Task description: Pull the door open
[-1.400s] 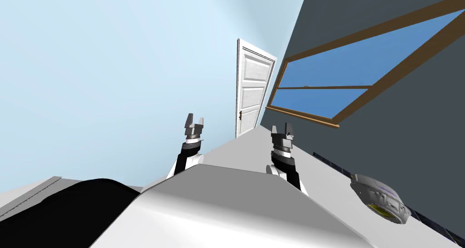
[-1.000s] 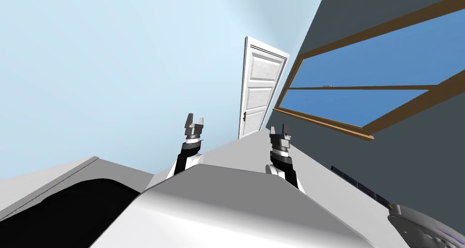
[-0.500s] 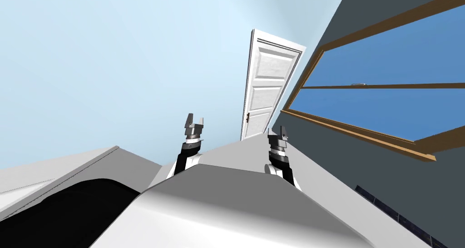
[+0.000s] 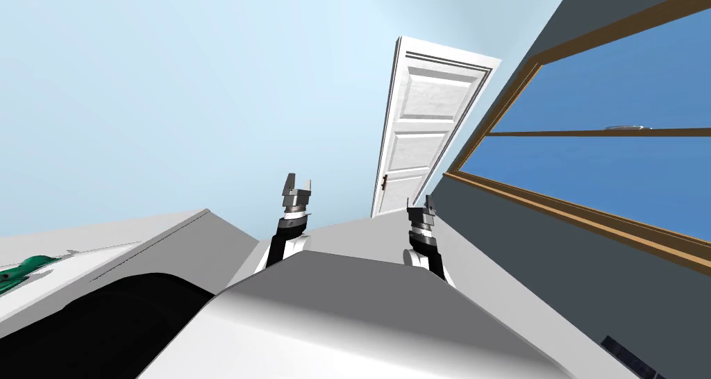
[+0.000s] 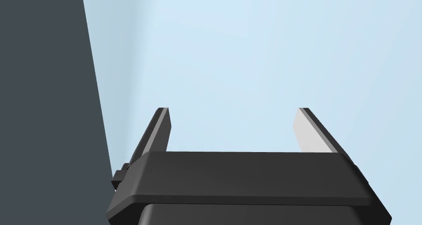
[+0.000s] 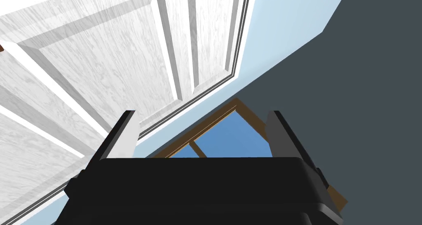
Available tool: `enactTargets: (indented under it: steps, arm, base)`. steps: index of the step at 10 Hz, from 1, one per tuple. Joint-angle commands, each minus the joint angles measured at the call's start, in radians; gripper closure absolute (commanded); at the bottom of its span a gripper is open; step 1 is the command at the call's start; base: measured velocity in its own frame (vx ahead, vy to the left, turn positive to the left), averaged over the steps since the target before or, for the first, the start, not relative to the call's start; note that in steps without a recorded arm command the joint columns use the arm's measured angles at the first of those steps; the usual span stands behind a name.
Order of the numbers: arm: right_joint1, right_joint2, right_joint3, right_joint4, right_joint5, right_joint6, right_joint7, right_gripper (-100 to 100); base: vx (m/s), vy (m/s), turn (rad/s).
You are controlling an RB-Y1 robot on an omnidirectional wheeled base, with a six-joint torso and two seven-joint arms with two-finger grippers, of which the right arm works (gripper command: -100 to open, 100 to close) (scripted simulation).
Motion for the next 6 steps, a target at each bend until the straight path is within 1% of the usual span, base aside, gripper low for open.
enactTargets:
  steps: [1,6]
  arm:
    - [-0.01,-0.008,-0.003,0.04,-0.021,-0.012,-0.037,-100]
    - [-0.067,-0.029,-0.018,0.179,-0.089,-0.04,-0.145,-100]
  base:
    - [0.038,-0.121,0.207]
    - [0.06,-0.104,0.209]
